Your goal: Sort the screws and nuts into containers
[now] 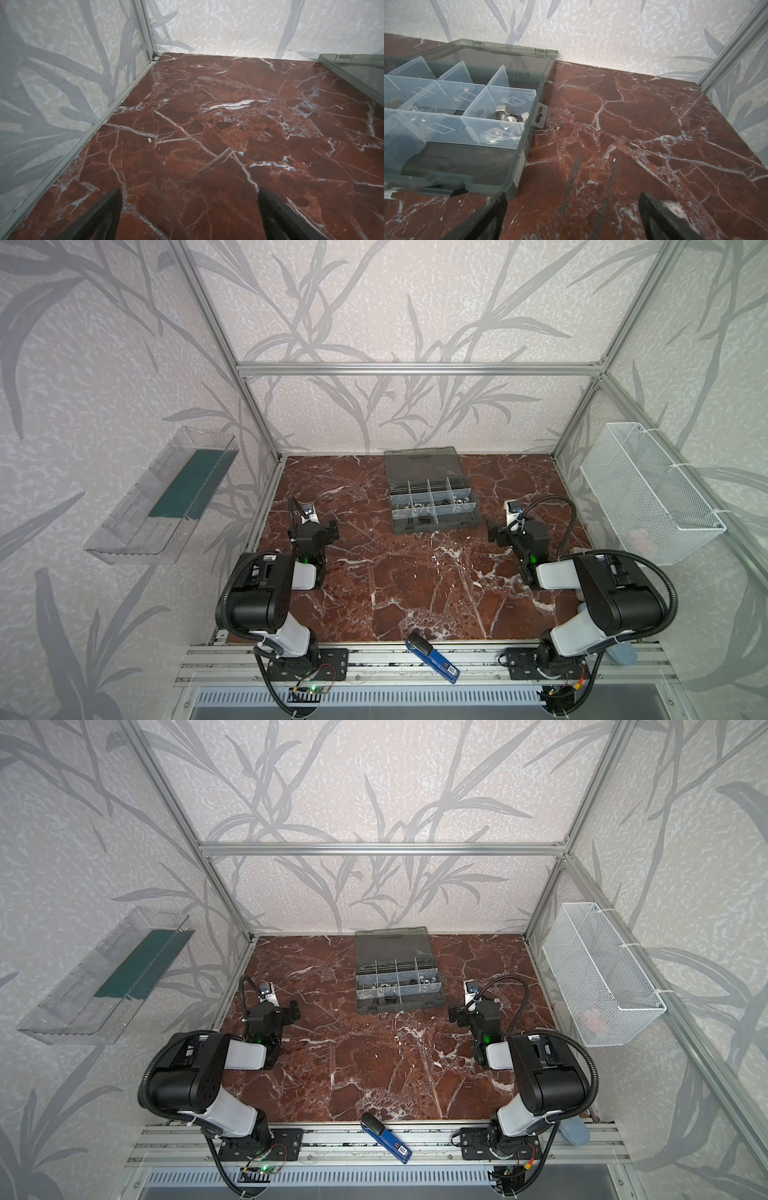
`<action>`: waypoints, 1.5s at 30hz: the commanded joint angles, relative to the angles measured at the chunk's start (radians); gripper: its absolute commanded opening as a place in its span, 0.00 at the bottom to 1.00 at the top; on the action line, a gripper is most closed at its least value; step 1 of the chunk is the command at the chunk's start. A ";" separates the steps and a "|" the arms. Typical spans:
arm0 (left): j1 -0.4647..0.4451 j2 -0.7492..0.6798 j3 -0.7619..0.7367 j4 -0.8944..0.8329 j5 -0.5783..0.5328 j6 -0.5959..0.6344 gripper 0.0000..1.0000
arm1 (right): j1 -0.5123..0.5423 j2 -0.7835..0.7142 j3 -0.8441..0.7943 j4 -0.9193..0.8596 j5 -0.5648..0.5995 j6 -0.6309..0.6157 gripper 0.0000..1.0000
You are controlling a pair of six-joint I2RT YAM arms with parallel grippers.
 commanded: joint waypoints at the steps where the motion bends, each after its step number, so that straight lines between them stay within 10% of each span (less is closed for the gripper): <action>1: -0.005 -0.015 0.009 0.024 -0.051 -0.003 0.99 | -0.002 0.003 0.003 0.018 0.003 -0.005 0.99; 37: -0.020 -0.011 0.005 0.043 -0.122 -0.011 0.99 | -0.002 0.003 0.003 0.020 0.005 -0.005 0.99; 41: -0.009 -0.021 -0.020 0.070 0.115 0.056 1.00 | -0.002 0.004 0.002 0.020 0.005 -0.005 0.99; 45: -0.022 -0.013 -0.021 0.086 -0.066 0.015 1.00 | -0.002 0.004 0.002 0.020 0.006 -0.004 0.99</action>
